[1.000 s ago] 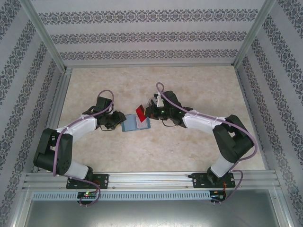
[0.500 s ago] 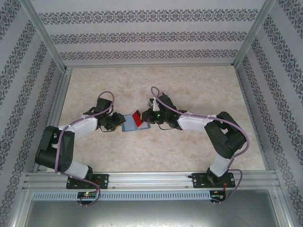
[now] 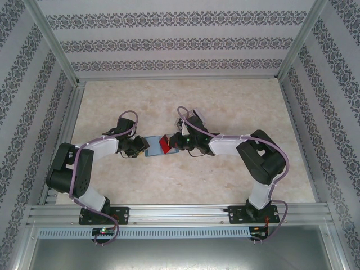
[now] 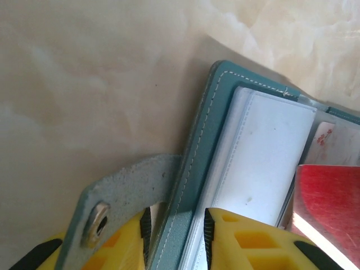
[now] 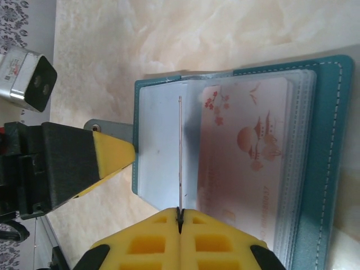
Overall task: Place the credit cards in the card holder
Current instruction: Insert the credit card into the card slot.
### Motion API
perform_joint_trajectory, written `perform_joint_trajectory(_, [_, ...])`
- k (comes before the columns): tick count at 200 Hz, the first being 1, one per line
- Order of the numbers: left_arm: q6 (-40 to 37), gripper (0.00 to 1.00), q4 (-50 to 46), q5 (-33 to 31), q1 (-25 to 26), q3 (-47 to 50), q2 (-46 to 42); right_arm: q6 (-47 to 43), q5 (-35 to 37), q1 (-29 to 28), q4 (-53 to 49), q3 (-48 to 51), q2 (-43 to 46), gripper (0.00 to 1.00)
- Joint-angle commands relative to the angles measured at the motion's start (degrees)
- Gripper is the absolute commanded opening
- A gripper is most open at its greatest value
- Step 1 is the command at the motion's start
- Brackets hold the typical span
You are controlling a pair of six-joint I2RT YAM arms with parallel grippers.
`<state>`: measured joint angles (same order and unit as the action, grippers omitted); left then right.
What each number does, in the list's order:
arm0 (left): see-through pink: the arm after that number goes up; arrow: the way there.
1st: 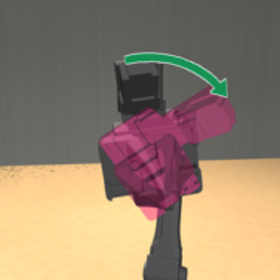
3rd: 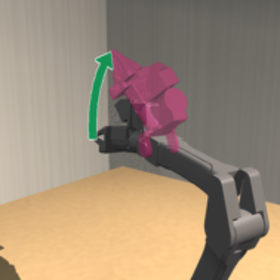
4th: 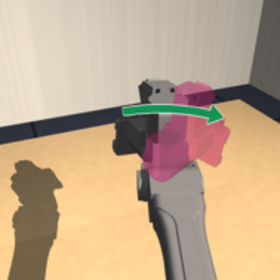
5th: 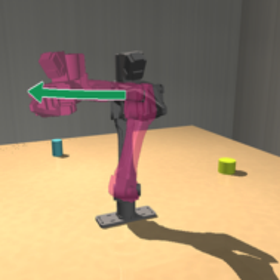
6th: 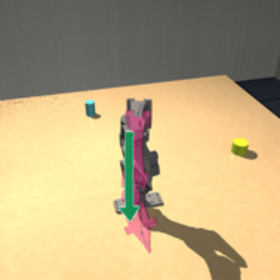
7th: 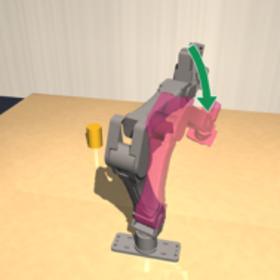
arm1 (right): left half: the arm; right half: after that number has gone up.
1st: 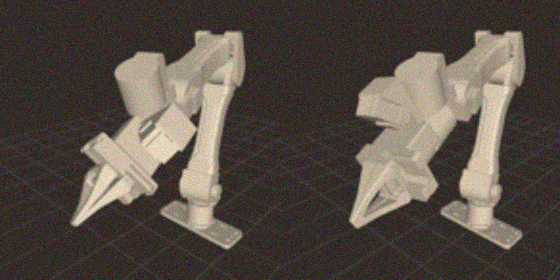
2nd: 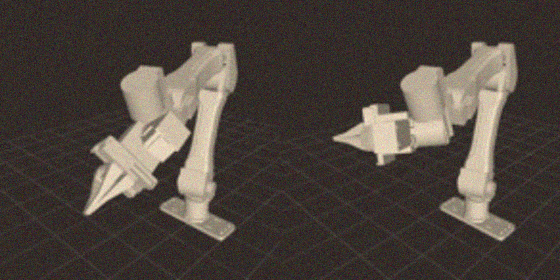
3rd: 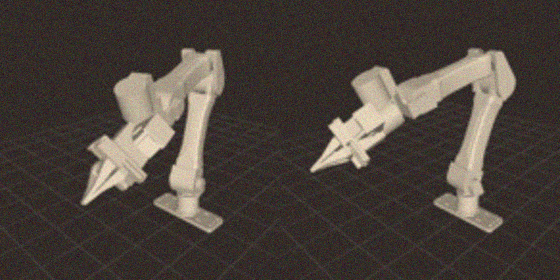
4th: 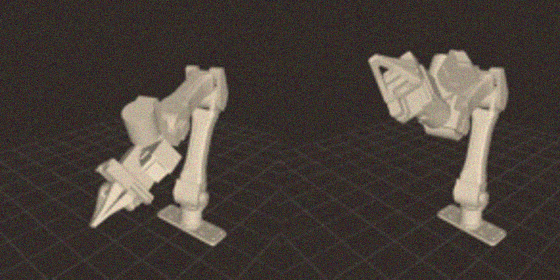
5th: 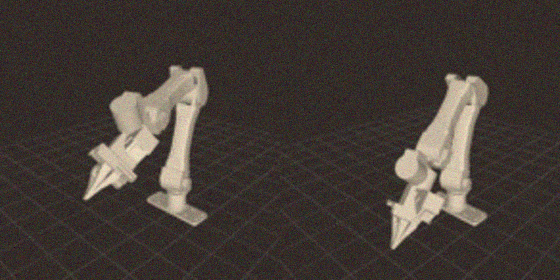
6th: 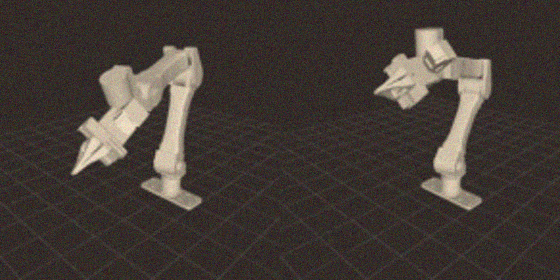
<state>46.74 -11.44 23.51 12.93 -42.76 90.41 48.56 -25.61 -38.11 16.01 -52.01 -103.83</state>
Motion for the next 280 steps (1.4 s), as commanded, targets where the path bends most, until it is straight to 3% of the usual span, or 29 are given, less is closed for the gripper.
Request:
perform_joint_trajectory(1, [-1.6,0.33,0.2,-0.2,-1.0,-1.5,0.5,0.2,1.7,0.1,1.8,0.9,-0.9,0.07])
perform_joint_trajectory(131, [-0.7,0.25,2.9,2.0,-0.9,-0.4,1.8,1.6,0.6,-0.1,3.7,0.1,-3.5,0.07])
perform_joint_trajectory(280, [0.2,0.19,5.3,4.4,-0.8,0.4,3.8,4.2,4.7,-1.1,9.7,0.3,-7.8,0.07])
